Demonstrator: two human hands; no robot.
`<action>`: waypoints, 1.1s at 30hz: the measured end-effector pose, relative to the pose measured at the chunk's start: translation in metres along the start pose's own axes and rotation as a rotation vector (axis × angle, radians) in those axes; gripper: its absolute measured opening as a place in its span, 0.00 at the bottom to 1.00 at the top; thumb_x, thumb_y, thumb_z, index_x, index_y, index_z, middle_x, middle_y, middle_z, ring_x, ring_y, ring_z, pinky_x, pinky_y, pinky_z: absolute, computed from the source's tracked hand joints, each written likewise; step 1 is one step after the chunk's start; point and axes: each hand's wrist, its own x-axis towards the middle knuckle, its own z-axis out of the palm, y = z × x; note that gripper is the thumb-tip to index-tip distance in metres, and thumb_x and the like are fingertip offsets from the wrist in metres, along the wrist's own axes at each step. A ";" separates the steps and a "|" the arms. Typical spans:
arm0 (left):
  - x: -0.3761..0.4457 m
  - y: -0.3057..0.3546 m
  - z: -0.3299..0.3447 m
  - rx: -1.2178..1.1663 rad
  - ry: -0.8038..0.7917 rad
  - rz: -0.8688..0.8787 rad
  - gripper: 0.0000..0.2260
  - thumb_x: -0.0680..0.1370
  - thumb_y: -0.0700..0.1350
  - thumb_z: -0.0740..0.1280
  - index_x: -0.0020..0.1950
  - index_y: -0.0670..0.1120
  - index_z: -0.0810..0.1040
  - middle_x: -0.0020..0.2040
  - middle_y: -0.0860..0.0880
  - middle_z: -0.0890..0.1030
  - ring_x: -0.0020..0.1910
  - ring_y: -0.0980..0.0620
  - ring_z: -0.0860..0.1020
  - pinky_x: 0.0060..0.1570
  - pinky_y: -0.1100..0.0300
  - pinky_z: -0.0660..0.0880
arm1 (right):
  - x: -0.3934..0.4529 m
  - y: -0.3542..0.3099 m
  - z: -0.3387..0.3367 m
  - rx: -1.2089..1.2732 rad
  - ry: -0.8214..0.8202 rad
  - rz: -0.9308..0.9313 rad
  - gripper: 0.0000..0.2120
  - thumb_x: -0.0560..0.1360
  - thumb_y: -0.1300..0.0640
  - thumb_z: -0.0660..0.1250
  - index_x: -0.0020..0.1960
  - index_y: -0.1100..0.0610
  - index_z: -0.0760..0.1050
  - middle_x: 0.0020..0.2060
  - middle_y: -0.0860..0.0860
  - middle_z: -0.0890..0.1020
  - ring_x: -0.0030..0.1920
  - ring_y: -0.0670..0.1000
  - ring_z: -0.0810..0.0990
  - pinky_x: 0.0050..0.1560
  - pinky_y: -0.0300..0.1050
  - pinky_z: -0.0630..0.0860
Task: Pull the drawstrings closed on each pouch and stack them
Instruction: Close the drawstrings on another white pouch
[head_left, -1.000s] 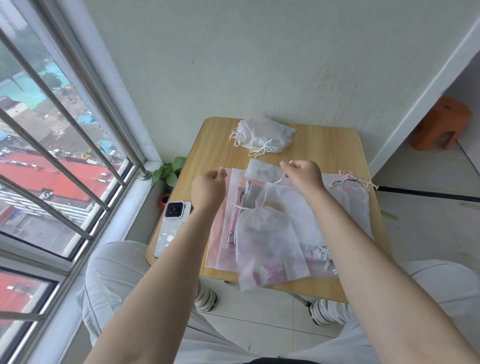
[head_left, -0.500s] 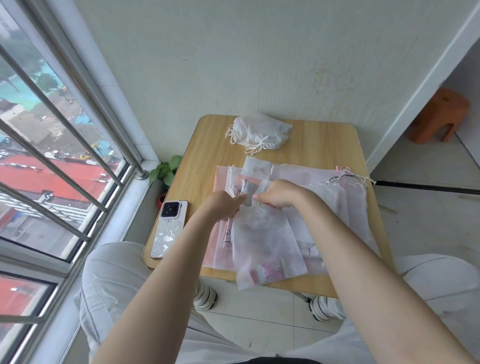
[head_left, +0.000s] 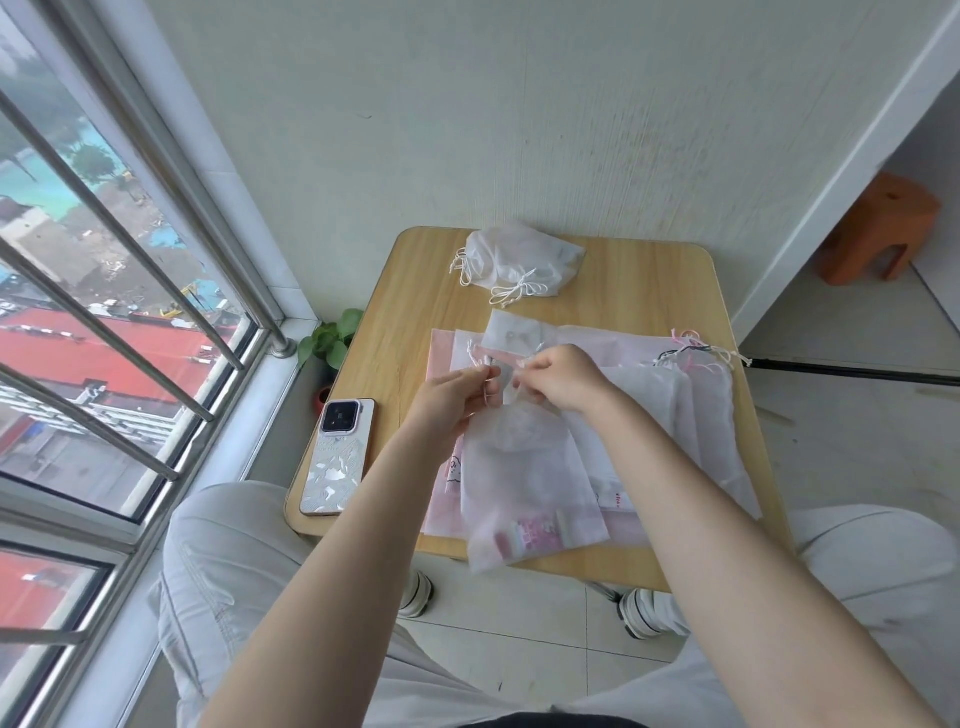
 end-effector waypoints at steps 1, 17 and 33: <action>-0.001 0.000 0.001 0.082 0.025 0.011 0.07 0.79 0.43 0.67 0.49 0.42 0.83 0.34 0.50 0.80 0.33 0.53 0.76 0.41 0.61 0.70 | 0.001 -0.002 -0.001 0.047 0.061 -0.013 0.10 0.75 0.57 0.67 0.40 0.61 0.82 0.31 0.51 0.79 0.34 0.49 0.76 0.42 0.43 0.74; 0.010 0.013 0.013 0.377 -0.005 0.068 0.10 0.80 0.44 0.65 0.48 0.42 0.85 0.31 0.50 0.75 0.29 0.55 0.69 0.33 0.66 0.66 | -0.008 -0.020 -0.017 -0.201 0.092 0.030 0.20 0.77 0.46 0.62 0.37 0.60 0.81 0.21 0.46 0.71 0.29 0.48 0.70 0.32 0.42 0.65; 0.009 0.011 0.005 0.310 -0.031 0.030 0.11 0.73 0.36 0.72 0.55 0.35 0.82 0.40 0.50 0.82 0.39 0.50 0.76 0.46 0.59 0.74 | -0.028 -0.024 -0.018 -0.122 -0.326 -0.028 0.04 0.73 0.59 0.71 0.41 0.59 0.81 0.18 0.36 0.70 0.21 0.43 0.64 0.26 0.35 0.59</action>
